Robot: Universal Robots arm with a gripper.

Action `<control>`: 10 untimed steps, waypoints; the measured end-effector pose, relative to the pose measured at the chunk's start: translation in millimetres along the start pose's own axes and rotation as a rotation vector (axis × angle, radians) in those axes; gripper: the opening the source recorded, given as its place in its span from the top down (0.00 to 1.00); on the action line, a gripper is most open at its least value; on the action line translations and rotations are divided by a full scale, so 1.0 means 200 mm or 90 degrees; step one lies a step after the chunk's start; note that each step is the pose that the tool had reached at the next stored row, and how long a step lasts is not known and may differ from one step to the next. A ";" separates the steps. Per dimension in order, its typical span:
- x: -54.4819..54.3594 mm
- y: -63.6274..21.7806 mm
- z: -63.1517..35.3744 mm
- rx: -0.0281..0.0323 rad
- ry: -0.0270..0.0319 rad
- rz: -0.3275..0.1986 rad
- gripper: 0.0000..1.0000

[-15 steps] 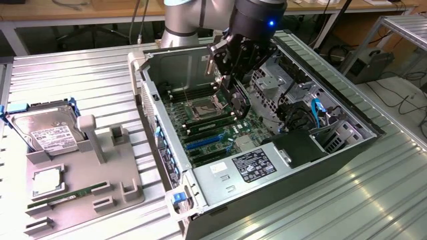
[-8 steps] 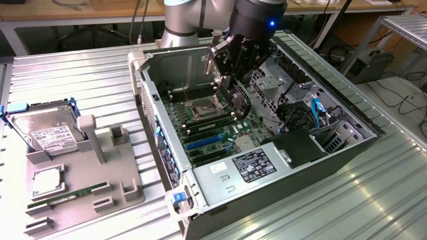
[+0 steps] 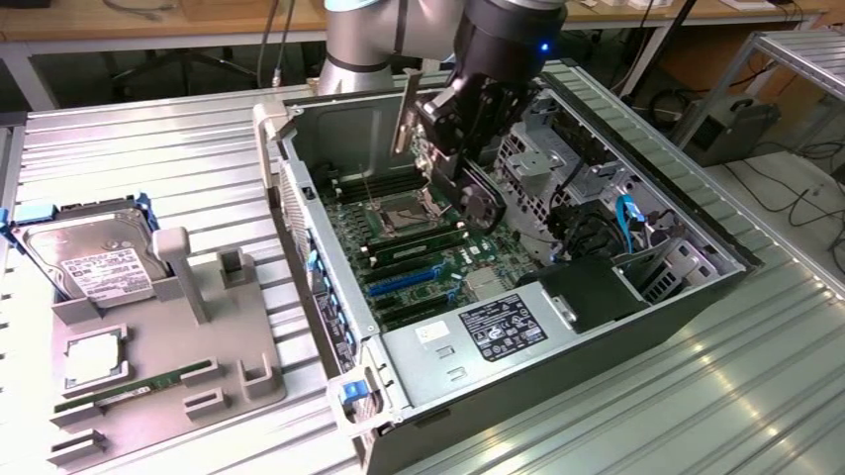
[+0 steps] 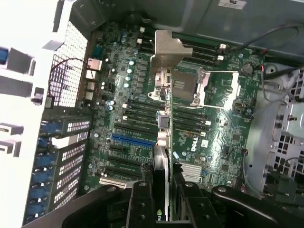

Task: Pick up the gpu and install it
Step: 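Insert the gpu into the slot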

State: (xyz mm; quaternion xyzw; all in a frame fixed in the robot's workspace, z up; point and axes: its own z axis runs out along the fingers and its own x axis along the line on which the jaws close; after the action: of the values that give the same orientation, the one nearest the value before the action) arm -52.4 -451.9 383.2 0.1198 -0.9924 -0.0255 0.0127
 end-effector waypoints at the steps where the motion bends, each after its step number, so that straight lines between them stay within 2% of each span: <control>1: 0.00 0.000 0.002 0.0003 0.0008 -0.015 0.74; 3: 0.00 0.000 0.006 0.0012 0.0033 -0.061 0.74; 10: 0.00 -0.001 0.017 0.0029 0.0082 -0.153 0.74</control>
State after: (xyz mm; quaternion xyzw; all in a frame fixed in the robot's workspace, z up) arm -52.4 -451.9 379.7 0.2378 -0.9709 -0.0238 0.0156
